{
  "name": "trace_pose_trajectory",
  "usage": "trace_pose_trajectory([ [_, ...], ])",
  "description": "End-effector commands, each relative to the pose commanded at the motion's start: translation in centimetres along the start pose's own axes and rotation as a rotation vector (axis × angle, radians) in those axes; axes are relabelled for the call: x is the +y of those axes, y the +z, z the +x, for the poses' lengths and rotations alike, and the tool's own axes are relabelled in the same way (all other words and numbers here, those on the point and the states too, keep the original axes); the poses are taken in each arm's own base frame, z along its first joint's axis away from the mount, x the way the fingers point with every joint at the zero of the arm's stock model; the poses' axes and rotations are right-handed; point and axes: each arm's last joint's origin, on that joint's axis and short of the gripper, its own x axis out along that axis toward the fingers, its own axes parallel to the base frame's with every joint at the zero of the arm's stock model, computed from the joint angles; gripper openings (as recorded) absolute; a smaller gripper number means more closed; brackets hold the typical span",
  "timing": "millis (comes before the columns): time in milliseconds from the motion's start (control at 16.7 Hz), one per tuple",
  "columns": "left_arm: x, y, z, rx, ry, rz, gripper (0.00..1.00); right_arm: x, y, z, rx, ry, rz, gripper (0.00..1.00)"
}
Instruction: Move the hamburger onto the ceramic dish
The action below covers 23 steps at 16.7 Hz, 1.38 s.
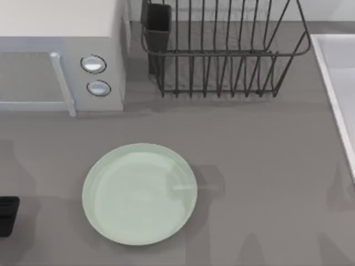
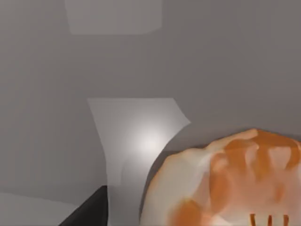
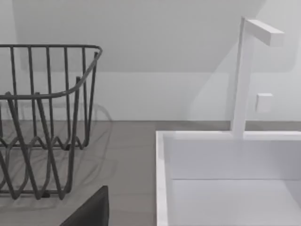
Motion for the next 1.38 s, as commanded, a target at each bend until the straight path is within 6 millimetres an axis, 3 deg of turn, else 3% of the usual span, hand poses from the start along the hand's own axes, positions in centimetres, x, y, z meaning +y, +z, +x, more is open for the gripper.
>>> trace_pose_trajectory([
  [540,0.0,0.0,0.0,0.0,0.0,0.0,0.02,0.0,0.0,0.0,0.0,0.0,0.0,1.0],
  [1020,0.0,0.0,0.0,0.0,0.0,0.0,0.0,0.0,0.0,0.0,0.0,0.0,0.0,1.0],
  [1080,0.0,0.2,-2.2,-0.034,-0.002,0.003,0.0,0.0,0.0,0.0,0.0,0.0,0.0,1.0],
  [1200,0.1,0.4,-2.6,-0.035,-0.001,0.002,0.0,0.0,0.0,0.0,0.0,0.0,0.0,1.0],
  [1380,0.3,0.9,-4.8,-0.037,-0.001,0.002,0.0,0.0,0.0,0.0,0.0,0.0,0.0,1.0],
])
